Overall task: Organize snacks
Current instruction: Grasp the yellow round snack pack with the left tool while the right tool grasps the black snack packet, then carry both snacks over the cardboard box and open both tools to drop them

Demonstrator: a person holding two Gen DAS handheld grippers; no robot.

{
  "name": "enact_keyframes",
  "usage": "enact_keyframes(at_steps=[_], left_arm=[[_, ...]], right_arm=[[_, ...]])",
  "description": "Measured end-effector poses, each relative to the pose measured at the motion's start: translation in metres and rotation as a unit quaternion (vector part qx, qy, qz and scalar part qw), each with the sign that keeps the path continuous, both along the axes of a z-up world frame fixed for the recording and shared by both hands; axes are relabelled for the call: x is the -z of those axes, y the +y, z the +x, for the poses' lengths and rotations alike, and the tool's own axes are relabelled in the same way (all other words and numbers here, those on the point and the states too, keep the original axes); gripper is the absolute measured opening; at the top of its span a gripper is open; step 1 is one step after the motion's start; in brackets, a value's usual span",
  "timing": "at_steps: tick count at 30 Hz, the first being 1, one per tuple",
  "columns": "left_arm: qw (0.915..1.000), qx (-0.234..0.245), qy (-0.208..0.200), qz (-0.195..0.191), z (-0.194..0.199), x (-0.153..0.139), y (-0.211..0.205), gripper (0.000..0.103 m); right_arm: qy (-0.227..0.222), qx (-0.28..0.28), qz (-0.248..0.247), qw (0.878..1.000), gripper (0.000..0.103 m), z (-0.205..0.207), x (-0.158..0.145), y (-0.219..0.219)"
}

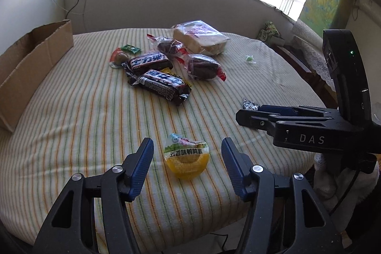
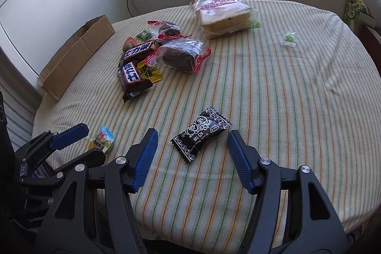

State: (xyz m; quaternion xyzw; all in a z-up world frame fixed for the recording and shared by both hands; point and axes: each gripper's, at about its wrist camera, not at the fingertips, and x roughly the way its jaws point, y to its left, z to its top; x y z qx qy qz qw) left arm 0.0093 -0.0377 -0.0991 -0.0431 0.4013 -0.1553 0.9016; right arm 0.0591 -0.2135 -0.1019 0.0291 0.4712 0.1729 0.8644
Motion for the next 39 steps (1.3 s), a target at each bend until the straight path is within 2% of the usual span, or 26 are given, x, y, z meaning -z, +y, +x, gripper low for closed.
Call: enact_keyframes(at_steps=[6, 10, 12, 15, 16, 23, 29, 33, 39], left_arm=[[0.9999, 0.007, 0.005, 0.011, 0.004, 0.011, -0.003, 0.038], [0.9997, 0.012, -0.006, 0.018, 0.003, 0.013, -0.003, 0.037], [0.9997, 0.012, -0.009, 0.021, 0.003, 0.014, -0.002, 0.037], [0.9997, 0.008, -0.012, 0.018, 0.004, 0.013, 0.001, 0.036], [0.9997, 0.006, -0.014, 0.017, 0.004, 0.012, 0.002, 0.036], [0.9995, -0.009, -0.03, 0.009, 0.004, 0.002, 0.016, 0.036], [0.9975, -0.042, -0.055, 0.014, 0.009, -0.015, 0.041, 0.036], [0.9947, -0.072, -0.072, 0.016, 0.013, -0.026, 0.067, 0.036], [0.9862, -0.127, -0.101, 0.032, 0.021, -0.046, 0.115, 0.036]], right_arm=[[-0.007, -0.005, -0.033, 0.999, 0.058, 0.006, -0.002, 0.01], [-0.024, -0.012, -0.085, 0.996, 0.044, 0.006, -0.003, 0.021], [-0.028, -0.013, -0.094, 0.995, 0.041, 0.005, -0.003, 0.02], [-0.032, -0.009, -0.101, 0.994, 0.027, 0.006, -0.004, 0.017], [-0.029, -0.007, -0.095, 0.995, 0.026, 0.008, -0.004, 0.015], [-0.022, -0.002, -0.079, 0.997, 0.026, 0.014, -0.009, 0.013], [-0.032, -0.006, -0.071, 0.997, 0.026, 0.02, -0.024, 0.023], [-0.045, -0.024, -0.065, 0.997, 0.026, 0.024, -0.038, 0.038], [-0.067, -0.074, -0.058, 0.993, 0.026, 0.042, -0.061, 0.082]])
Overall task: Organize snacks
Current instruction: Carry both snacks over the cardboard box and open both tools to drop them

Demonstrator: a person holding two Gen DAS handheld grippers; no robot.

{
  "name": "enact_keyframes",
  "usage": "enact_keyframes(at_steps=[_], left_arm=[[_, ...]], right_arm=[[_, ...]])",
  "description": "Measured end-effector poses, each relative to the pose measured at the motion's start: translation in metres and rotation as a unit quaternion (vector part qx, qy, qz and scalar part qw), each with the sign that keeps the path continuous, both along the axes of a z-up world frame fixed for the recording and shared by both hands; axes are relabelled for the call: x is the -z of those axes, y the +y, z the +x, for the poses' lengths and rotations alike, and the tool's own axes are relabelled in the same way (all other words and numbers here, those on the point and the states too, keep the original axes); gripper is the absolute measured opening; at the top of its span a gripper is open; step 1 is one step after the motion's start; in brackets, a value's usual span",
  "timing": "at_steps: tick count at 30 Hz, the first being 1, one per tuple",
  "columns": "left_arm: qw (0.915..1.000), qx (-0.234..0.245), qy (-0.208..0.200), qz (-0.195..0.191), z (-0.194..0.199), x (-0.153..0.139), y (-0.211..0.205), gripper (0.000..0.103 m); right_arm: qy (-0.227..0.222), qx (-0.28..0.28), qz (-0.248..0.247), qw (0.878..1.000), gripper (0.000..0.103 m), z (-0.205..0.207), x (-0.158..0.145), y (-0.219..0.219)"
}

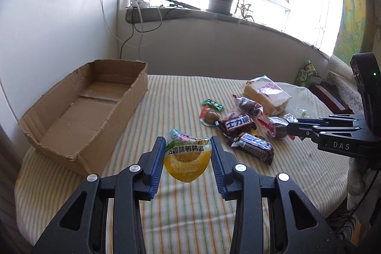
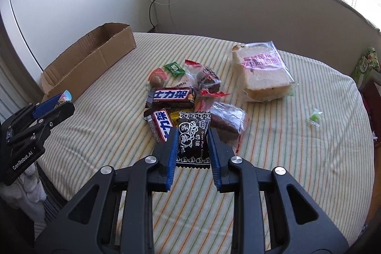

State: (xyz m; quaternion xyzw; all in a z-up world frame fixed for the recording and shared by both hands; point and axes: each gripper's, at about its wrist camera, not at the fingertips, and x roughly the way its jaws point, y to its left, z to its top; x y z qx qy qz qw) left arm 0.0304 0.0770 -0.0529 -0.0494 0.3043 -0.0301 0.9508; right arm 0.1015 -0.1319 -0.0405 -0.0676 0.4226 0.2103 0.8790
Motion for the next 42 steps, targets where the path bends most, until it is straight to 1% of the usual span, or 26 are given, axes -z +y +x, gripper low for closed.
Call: enact_keyframes(at_steps=[4, 9, 15, 19, 23, 28, 31, 33, 35, 36, 37, 38, 39, 42], left_arm=[[0.9989, -0.042, -0.017, 0.009, 0.004, -0.01, 0.033, 0.036], [0.9962, -0.082, -0.026, 0.014, 0.008, -0.012, 0.067, 0.036], [0.9933, -0.11, -0.028, 0.018, 0.013, -0.011, 0.095, 0.036], [0.992, -0.123, -0.025, 0.018, 0.016, -0.007, 0.107, 0.036], [0.9912, -0.13, -0.019, 0.016, 0.022, -0.003, 0.115, 0.036], [0.9908, -0.134, -0.017, 0.01, 0.026, 0.0, 0.121, 0.037], [0.9904, -0.137, -0.018, 0.01, 0.026, 0.0, 0.123, 0.038], [0.9901, -0.139, -0.016, 0.013, 0.026, 0.0, 0.123, 0.038], [0.9898, -0.141, -0.015, 0.015, 0.025, 0.001, 0.124, 0.039], [0.99, -0.14, -0.014, 0.015, 0.025, 0.001, 0.124, 0.039], [0.9898, -0.141, -0.014, 0.017, 0.024, 0.001, 0.124, 0.046], [0.9895, -0.142, -0.015, 0.017, 0.024, 0.0, 0.125, 0.049], [0.9894, -0.143, -0.017, 0.017, 0.022, 0.0, 0.125, 0.05], [0.989, -0.145, -0.02, 0.016, 0.019, -0.004, 0.125, 0.05]], right_arm=[[-0.022, -0.027, -0.002, 0.999, 0.026, 0.013, -0.014, 0.032], [-0.031, -0.058, -0.001, 0.998, 0.026, 0.03, -0.023, 0.074], [-0.045, -0.101, 0.002, 0.994, 0.026, 0.051, -0.033, 0.128], [-0.038, -0.13, 0.016, 0.991, 0.026, 0.065, -0.039, 0.168], [-0.034, -0.158, 0.022, 0.987, 0.026, 0.076, -0.037, 0.207], [-0.02, -0.189, 0.017, 0.982, 0.026, 0.084, -0.024, 0.248], [-0.008, -0.202, 0.019, 0.979, 0.026, 0.086, -0.016, 0.263], [-0.011, -0.203, 0.022, 0.979, 0.026, 0.087, -0.014, 0.268], [-0.01, -0.205, 0.023, 0.978, 0.033, 0.087, -0.014, 0.271], [-0.011, -0.205, 0.026, 0.978, 0.042, 0.088, -0.014, 0.27], [-0.013, -0.205, 0.028, 0.978, 0.05, 0.088, -0.015, 0.27], [-0.017, -0.205, 0.028, 0.978, 0.054, 0.087, -0.016, 0.27], [-0.02, -0.204, 0.027, 0.978, 0.056, 0.086, -0.018, 0.269], [-0.022, -0.203, 0.026, 0.978, 0.056, 0.085, -0.021, 0.266]])
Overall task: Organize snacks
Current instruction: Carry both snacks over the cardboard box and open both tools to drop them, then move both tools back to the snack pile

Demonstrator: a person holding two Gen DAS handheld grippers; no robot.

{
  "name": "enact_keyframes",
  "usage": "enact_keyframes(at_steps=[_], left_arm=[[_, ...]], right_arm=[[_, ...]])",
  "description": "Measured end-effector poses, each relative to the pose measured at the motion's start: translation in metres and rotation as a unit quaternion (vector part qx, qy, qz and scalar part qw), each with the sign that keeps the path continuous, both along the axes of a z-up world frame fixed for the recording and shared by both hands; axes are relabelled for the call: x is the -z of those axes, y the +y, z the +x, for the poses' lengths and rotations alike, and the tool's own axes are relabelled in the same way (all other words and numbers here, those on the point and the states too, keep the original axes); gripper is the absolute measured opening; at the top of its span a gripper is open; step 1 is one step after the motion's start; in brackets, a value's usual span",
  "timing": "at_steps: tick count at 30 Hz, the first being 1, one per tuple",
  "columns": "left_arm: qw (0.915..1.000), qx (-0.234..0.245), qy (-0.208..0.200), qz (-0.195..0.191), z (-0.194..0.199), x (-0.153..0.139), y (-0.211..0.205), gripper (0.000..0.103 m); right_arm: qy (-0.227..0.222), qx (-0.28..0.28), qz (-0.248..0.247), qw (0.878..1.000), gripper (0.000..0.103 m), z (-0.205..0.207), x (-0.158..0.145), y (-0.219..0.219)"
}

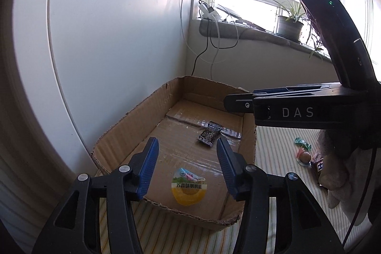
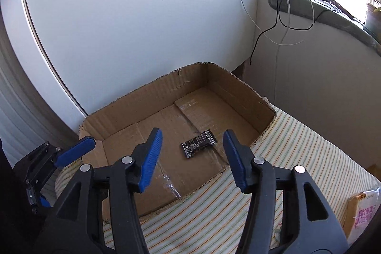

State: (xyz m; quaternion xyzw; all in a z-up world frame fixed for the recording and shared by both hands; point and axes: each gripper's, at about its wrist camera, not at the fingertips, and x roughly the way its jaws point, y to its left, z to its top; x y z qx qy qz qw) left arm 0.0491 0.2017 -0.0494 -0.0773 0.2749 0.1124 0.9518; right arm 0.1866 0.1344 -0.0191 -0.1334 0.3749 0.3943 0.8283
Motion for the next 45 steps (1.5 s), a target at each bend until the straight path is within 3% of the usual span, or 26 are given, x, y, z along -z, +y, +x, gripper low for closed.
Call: enact_keyframes(at_steps=[14, 24, 31, 39, 42, 45], left_arm=[[0.9997, 0.022, -0.014, -0.004, -0.008, -0.016, -0.027, 0.05], [0.9956, 0.091, -0.004, -0.022, 0.005, -0.016, -0.077, 0.05], [0.9884, 0.146, 0.018, -0.039, 0.019, -0.008, -0.123, 0.05], [0.977, 0.192, 0.059, -0.07, 0.024, 0.009, -0.17, 0.051], [0.973, 0.205, 0.077, -0.072, 0.025, 0.017, -0.186, 0.056], [0.9682, 0.216, 0.094, -0.084, 0.027, 0.023, -0.199, 0.057]], right_arm=[[-0.028, 0.037, 0.006, 0.999, 0.056, -0.013, -0.03, -0.064], [-0.047, 0.099, 0.01, 0.994, 0.056, -0.026, -0.047, -0.169], [-0.037, 0.154, -0.012, 0.987, 0.056, -0.03, -0.035, -0.253], [0.005, 0.189, -0.031, 0.981, 0.056, -0.025, -0.003, -0.314], [0.013, 0.183, -0.032, 0.983, 0.07, -0.024, 0.008, -0.321], [0.023, 0.157, -0.027, 0.987, 0.071, -0.026, 0.019, -0.32]])
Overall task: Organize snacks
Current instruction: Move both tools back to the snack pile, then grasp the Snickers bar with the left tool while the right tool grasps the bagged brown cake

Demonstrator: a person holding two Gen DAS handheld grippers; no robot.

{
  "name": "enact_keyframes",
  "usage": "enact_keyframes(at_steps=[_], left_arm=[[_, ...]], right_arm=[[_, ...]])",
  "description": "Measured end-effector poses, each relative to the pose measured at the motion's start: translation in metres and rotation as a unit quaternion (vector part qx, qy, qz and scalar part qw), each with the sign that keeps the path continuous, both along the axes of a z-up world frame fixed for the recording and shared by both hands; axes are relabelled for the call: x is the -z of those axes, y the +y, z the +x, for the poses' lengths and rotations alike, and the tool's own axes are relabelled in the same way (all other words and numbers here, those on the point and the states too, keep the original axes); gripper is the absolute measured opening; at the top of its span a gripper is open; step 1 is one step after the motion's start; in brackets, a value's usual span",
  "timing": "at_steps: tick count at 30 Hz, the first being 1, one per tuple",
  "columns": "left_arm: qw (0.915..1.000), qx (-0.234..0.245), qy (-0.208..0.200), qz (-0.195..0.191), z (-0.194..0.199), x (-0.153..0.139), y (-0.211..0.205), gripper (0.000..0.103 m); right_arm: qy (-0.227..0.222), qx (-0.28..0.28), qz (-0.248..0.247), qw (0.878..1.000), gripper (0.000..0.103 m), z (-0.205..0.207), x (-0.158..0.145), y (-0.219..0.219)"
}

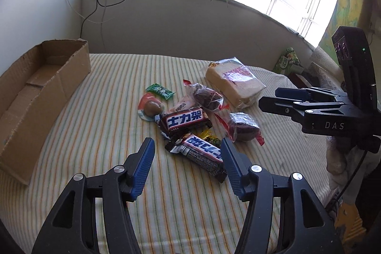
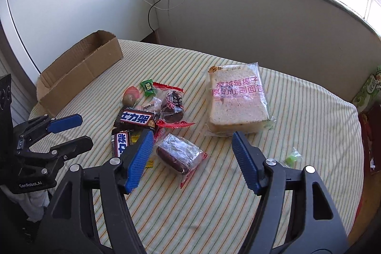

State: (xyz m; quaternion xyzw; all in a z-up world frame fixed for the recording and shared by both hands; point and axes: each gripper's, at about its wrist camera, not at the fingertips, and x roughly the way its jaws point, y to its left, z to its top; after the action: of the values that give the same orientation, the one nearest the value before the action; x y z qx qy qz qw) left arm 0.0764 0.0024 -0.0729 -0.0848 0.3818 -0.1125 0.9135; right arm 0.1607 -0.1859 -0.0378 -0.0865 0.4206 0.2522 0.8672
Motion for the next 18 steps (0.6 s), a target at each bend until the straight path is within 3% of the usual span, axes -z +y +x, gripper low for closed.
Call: enact_keyframes(at_steps=[11, 18], left_arm=[[0.9989, 0.004, 0.033, 0.031, 0.022, 0.02, -0.039, 0.059], [0.9975, 0.001, 0.029, 0.064, 0.026, 0.025, -0.045, 0.06]], right_arm=[[0.023, -0.064, -0.035, 0.997, 0.072, 0.011, 0.036, 0.016], [0.042, -0.077, -0.014, 0.996, 0.072, 0.022, 0.04, 0.021]])
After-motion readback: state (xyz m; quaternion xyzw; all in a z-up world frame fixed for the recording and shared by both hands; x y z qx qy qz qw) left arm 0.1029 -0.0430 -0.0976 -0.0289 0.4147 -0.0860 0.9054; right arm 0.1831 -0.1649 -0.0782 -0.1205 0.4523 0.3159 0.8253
